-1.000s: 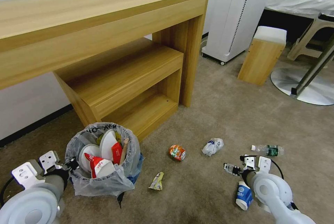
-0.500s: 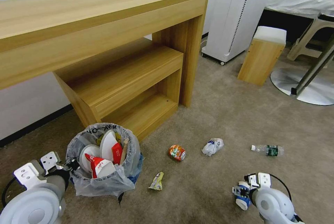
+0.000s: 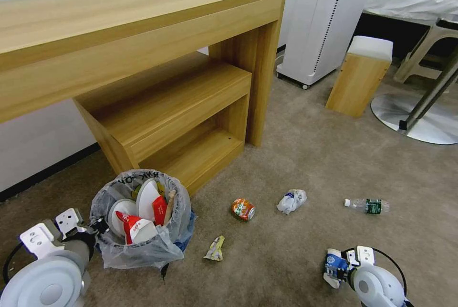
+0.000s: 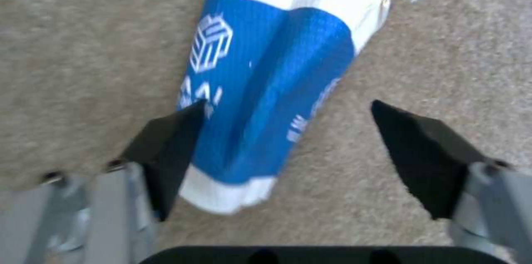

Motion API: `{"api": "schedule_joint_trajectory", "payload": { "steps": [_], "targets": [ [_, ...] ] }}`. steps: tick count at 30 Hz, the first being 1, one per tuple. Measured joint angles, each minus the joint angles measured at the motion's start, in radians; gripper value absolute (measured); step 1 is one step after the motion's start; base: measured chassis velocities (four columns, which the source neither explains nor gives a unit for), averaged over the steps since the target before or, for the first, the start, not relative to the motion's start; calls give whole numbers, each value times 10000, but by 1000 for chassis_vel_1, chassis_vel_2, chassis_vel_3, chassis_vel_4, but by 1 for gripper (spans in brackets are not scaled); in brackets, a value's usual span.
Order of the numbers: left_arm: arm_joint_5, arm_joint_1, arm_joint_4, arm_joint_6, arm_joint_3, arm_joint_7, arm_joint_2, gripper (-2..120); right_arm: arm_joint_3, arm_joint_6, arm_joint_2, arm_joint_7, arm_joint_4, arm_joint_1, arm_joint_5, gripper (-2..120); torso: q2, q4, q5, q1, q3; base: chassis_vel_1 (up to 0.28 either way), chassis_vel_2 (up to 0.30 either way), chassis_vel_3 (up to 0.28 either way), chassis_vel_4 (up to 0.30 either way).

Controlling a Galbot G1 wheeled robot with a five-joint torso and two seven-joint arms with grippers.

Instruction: Pick up the trash bin and place the garbage on the floor into it.

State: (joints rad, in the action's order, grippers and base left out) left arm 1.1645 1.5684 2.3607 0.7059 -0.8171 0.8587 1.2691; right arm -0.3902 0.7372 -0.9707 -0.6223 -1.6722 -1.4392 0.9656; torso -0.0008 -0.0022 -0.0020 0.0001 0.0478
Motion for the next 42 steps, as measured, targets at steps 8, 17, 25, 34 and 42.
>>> {"api": "schedule_joint_trajectory", "payload": {
  "steps": [8,17,25,34,42],
  "targets": [
    [-115,-16,-81,-24,12,-64,33,1,-75,-5,-62,290,248,140,-423,44,0,0,0,0,0,0,0,0,0],
    [-193,-11,-93,-44,14,-92,38,1,5,-55,-113,521,391,180,-904,13,0,0,-2,0,0,0,0,0,0],
    [-304,11,-90,-51,82,-99,98,1,-1,-1344,-115,1250,24,32,-1740,0,0,0,6,0,1,0,0,0,0],
    [-343,82,100,-51,291,-8,128,1,-760,-2463,32,2127,-2890,-188,-1328,0,0,0,-1,0,0,0,0,0,0],
    [-249,327,342,-15,632,238,219,1,-978,-3823,409,4800,-4789,591,-1390,0,1,0,-3,1,0,0,0,0,0]
  ]
}}
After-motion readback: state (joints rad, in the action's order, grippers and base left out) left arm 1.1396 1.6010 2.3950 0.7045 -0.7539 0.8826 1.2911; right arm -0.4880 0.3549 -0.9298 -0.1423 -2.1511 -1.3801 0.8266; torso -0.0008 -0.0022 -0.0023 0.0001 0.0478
